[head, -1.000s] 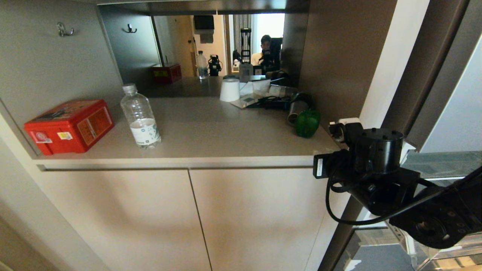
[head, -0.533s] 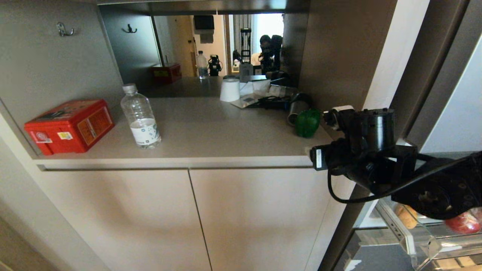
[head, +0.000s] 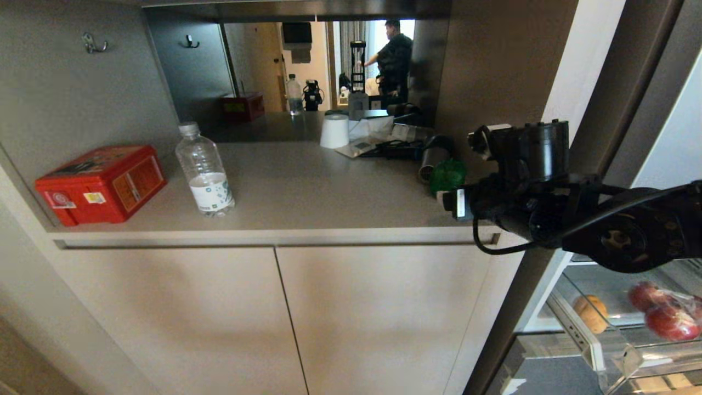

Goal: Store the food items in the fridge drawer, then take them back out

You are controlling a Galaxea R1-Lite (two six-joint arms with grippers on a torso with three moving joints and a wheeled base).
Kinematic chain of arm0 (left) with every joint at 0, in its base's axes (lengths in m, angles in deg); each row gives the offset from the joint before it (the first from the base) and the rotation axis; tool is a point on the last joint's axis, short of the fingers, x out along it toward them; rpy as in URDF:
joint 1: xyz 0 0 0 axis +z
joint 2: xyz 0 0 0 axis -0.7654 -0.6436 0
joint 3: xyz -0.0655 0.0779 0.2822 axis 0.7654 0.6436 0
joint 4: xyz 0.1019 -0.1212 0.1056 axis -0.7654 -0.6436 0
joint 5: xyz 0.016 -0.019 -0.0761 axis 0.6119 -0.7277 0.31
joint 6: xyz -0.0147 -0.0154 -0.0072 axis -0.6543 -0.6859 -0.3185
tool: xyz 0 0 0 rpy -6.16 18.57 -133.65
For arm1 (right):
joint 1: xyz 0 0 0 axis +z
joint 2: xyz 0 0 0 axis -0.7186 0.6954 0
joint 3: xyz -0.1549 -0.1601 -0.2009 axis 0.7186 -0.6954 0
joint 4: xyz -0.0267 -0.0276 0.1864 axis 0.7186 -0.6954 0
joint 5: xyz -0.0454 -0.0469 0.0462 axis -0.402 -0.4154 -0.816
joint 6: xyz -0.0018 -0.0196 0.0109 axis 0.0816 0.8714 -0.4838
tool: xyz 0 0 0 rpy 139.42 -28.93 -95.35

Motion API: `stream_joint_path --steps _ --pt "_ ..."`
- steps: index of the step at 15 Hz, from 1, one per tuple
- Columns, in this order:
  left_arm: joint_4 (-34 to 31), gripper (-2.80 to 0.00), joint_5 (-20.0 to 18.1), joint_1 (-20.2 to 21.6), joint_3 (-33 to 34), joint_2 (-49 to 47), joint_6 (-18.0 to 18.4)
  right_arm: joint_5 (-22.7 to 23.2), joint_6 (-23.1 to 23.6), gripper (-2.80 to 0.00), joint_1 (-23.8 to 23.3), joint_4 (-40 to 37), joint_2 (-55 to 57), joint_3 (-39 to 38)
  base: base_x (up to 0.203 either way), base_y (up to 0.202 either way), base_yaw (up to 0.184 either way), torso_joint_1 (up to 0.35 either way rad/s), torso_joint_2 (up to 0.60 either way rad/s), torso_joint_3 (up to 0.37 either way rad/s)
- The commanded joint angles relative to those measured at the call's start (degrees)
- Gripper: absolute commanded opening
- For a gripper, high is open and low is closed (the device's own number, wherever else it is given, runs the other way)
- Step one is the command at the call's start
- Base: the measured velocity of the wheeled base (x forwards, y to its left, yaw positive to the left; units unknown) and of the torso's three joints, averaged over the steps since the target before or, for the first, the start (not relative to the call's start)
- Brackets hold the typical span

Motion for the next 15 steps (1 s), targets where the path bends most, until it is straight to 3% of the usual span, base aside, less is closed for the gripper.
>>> stream_joint_path --steps 1,5,10,15 --pt "0.0 -2.80 0.0 0.0 0.6 0.0 0.0 -0.5 0.1 0.00 -0.3 2.1 4.4 2.3 0.000 0.000 0.000 0.000 0.00 0.000" --pt "0.0 -2.80 0.0 0.0 0.6 0.0 0.0 -8.5 1.2 0.00 -0.3 7.0 12.1 9.2 0.000 0.000 0.000 0.000 0.00 0.000" --pt "0.0 -2.80 0.0 0.0 0.6 0.0 0.0 -12.2 5.4 0.00 -0.7 17.1 18.4 14.4 0.000 0.000 0.000 0.000 0.00 0.000" --pt "0.0 -2.80 0.0 0.0 0.6 0.0 0.0 -12.6 5.7 0.00 -2.4 18.3 20.7 16.5 0.000 0.000 0.000 0.000 0.00 0.000"
